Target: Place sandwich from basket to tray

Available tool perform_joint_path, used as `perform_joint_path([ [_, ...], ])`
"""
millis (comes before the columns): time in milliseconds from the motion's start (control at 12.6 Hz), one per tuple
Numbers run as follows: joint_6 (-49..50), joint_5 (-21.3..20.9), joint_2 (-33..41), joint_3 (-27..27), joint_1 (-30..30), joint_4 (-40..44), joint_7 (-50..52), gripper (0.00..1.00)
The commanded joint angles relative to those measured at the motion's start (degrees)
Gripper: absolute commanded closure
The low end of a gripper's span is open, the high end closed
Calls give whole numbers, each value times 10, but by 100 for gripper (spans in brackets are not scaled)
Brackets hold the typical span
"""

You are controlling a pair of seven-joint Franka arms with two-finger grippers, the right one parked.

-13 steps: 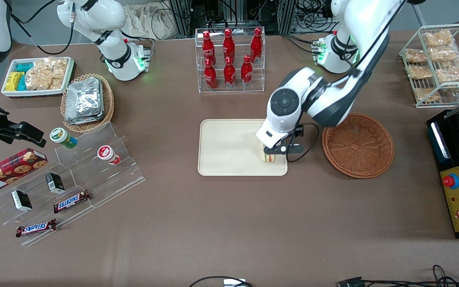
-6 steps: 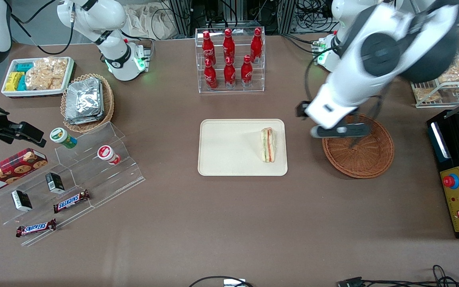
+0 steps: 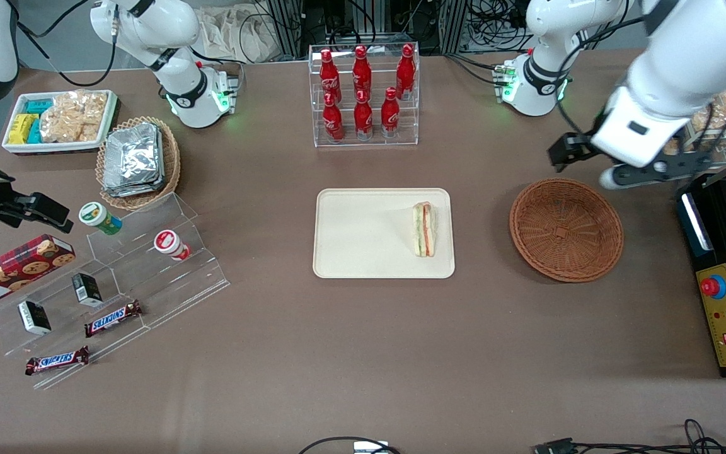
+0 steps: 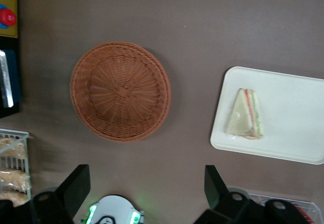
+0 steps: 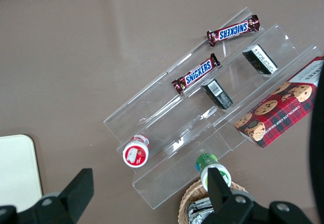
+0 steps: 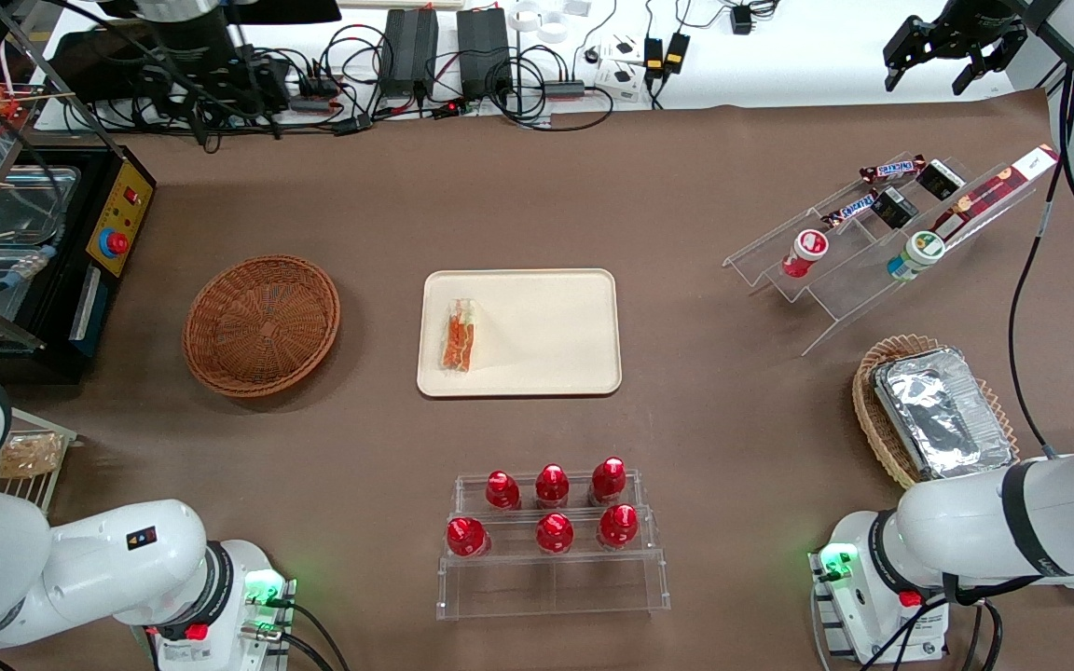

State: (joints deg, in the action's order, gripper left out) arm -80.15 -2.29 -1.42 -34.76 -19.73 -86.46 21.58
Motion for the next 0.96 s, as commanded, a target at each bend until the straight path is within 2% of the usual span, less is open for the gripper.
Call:
perform_joint_path([
  [0,1,6,25,33,-18,-28,-66,0],
  [239,-4,15,44,199,119,-50,-106,0],
  [398,0,10,45,280,188,-47,-109,0],
  [478,2,12,45,299,197,-47,-109,0],
  [876,1,7,37,303,207,-37,-106,0],
])
